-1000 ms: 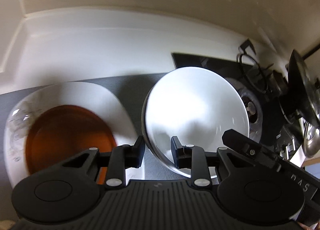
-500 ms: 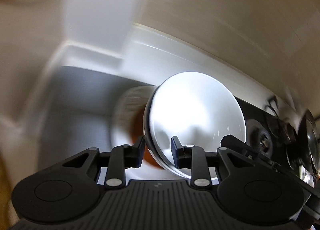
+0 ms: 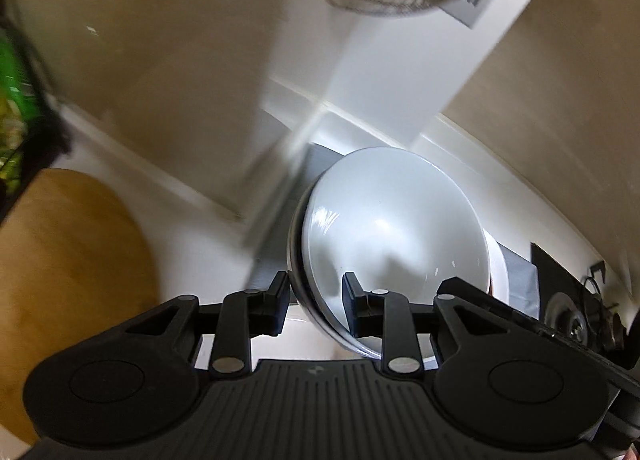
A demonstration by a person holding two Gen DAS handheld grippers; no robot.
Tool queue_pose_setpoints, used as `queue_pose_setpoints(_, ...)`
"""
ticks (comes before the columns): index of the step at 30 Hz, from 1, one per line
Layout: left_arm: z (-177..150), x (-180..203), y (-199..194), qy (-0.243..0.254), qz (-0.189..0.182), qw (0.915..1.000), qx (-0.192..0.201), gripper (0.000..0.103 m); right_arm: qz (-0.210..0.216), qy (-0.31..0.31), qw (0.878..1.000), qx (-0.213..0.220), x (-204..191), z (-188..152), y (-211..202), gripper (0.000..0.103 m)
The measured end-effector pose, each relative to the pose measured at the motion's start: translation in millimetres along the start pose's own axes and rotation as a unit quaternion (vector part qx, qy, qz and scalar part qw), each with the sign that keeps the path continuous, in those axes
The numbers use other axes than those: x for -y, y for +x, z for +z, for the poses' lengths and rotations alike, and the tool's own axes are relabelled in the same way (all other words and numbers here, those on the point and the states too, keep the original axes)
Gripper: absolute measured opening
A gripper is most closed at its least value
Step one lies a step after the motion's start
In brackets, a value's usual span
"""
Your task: Organize plates and bowls
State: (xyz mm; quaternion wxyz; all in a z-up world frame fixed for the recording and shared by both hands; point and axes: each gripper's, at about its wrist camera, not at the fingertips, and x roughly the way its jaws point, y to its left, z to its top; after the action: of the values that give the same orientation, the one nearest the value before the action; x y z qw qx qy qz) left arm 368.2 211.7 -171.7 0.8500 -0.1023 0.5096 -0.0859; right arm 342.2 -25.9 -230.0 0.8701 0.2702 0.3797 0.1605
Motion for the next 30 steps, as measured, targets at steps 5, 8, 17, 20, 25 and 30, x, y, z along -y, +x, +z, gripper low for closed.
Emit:
queue_pose_setpoints(5, -5.4, -4.6, -17.9, 0.018, 0.015, 0.9997, 0.005, 0.03, 0.017, -0.018, 0.999, -0.021, -14.1, -9.8, 1.9, 0.036)
queue_pose_setpoints(8, -10.9, -9.5, -11.0, 0.014, 0.02, 0.9996, -0.013, 0.03, 0.015, -0.014, 0.999, -0.038, -11.9, -20.5, 4.7, 0.036)
queue_pose_setpoints(17, -41.8, -25.8, 41.9, 0.017, 0.014, 0.9962, -0.084, 0.03, -0.02, 0.008, 0.996, -0.083, 11.9, -60.3, 18.8, 0.035)
queue_pose_setpoints(20, -48.7, -30.8, 52.6, 0.019, 0.008, 0.9947, -0.101, 0.03, -0.029, 0.002, 0.996, -0.089, 14.2, -67.4, 21.5, 0.035)
queue_pose_setpoints(25, -54.4, -33.9, 66.1, 0.026, 0.006, 0.9929, -0.116, 0.03, -0.042, 0.004, 0.994, -0.1, 20.3, -77.6, 28.5, 0.035)
queue_pose_setpoints(30, -61.6, -33.0, 79.1, 0.033, 0.007, 0.9918, -0.123, 0.031, -0.057, 0.003, 0.991, -0.118, 25.6, -85.6, 36.2, 0.035)
